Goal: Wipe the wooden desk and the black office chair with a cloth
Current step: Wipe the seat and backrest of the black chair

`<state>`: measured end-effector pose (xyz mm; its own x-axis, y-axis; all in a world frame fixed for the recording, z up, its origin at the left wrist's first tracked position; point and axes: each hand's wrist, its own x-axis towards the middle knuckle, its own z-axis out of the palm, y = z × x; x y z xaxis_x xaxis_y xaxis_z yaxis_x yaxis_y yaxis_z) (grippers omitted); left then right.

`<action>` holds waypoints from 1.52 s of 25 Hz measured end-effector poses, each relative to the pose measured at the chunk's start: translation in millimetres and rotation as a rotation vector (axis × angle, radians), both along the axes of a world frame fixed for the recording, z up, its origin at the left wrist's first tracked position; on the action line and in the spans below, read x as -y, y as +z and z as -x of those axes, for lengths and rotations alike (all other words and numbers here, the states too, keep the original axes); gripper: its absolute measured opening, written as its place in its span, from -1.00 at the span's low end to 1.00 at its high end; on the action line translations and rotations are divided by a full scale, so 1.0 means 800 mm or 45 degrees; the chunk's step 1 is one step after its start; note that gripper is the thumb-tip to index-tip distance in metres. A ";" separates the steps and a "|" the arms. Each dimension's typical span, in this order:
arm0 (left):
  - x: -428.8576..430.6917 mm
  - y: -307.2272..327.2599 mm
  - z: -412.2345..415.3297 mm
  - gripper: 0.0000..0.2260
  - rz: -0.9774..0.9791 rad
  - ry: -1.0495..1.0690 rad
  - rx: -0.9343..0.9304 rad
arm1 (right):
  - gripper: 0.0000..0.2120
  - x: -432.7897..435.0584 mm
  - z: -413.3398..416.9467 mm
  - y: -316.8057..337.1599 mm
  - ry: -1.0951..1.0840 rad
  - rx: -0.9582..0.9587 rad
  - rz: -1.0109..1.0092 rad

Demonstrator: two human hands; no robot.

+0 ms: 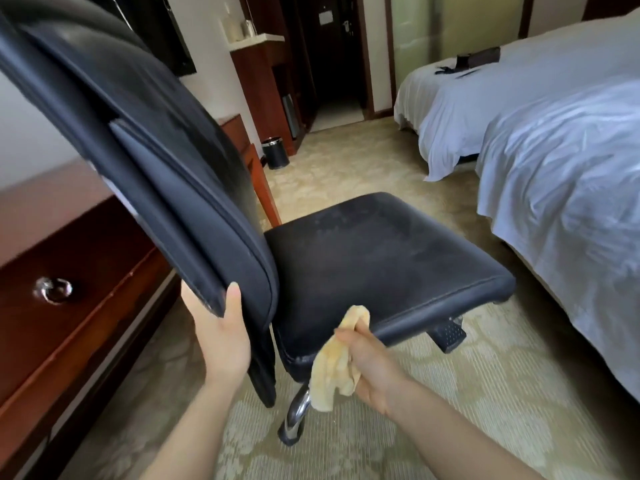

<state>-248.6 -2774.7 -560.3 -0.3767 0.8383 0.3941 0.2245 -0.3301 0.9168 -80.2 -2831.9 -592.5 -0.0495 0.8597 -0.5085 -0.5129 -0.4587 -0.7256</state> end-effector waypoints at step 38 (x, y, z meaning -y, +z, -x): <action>0.083 0.542 -0.113 -0.54 0.027 -0.356 -1.768 | -0.42 0.078 -0.060 0.549 -0.817 0.546 -0.290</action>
<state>-158.3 -2841.2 -126.4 0.4774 0.8302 0.2878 0.8648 -0.5019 0.0133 -32.0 -2894.2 -153.0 0.6492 0.7391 -0.1799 -0.2819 0.0141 -0.9593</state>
